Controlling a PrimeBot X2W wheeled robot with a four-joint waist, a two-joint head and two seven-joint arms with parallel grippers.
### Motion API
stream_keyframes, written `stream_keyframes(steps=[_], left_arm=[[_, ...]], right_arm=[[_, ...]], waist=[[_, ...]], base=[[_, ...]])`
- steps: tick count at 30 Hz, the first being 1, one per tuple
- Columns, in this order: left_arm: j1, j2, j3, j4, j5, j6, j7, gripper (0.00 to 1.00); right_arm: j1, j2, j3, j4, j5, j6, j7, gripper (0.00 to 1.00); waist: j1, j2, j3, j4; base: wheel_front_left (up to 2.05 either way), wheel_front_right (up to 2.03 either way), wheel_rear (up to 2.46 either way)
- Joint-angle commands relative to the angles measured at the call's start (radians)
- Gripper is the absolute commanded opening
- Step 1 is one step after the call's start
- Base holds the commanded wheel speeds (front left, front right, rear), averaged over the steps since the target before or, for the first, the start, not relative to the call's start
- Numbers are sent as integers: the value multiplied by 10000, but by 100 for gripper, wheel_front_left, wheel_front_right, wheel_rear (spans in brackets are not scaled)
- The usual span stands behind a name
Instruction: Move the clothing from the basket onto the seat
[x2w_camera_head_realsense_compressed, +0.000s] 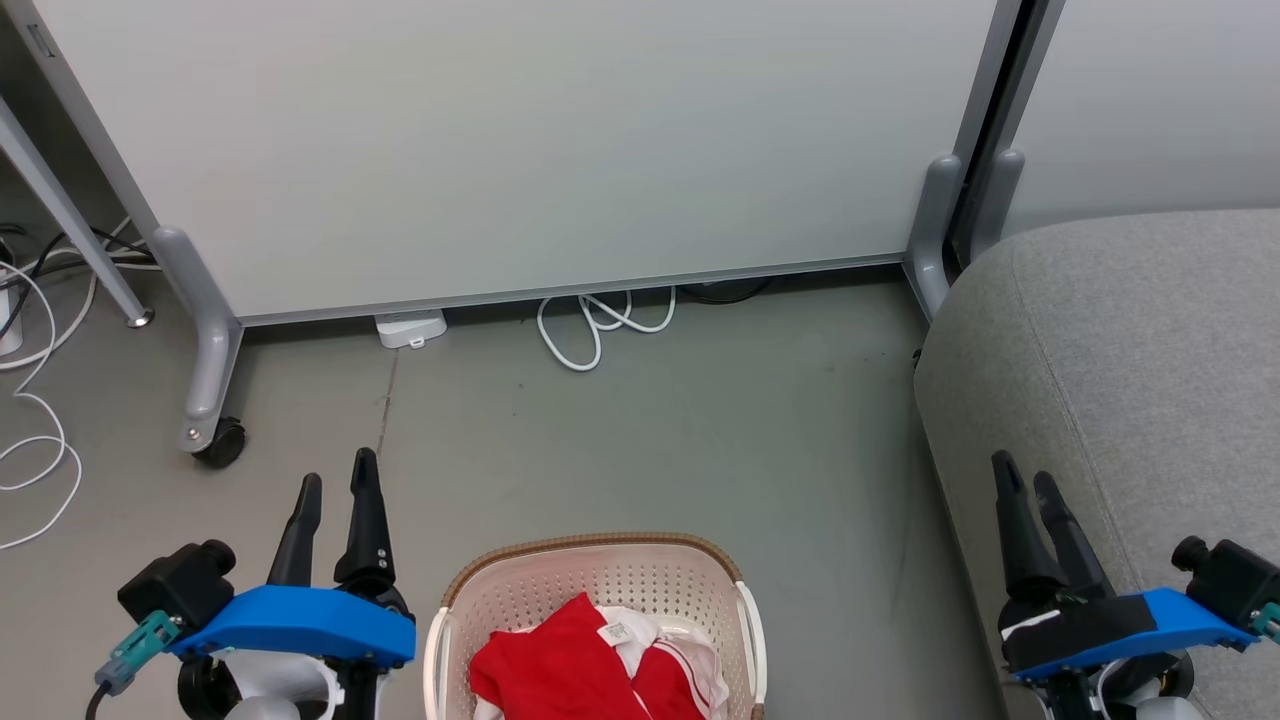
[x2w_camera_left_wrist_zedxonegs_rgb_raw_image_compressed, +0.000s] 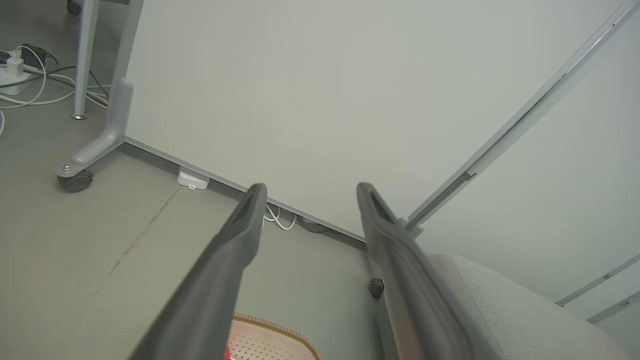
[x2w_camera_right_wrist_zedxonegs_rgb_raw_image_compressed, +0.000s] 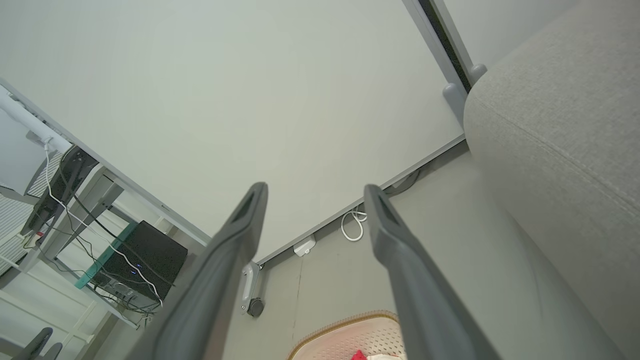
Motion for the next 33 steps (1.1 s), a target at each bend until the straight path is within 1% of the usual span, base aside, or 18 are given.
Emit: stream_keyframes(steps=[1,15,33], left_arm=[[-302,91,-37,-75,231,36,-80,100],[-394,206,-506,75,1777,92,-483,100],[-451,221,-816,270,3507,-30,-938,100]], right_arm=[[8,-65,35,-114,-227,14,-102,100],[49,-73,218,-151,-1908,18,-502,100],[95,-81,419,-62,-3733,21,-960,100]], waist=[[0,0,0,2],[0,0,33,32],[0,0,54,65]], base=[[0,0,0],[0,0,0],[0,0,0]])
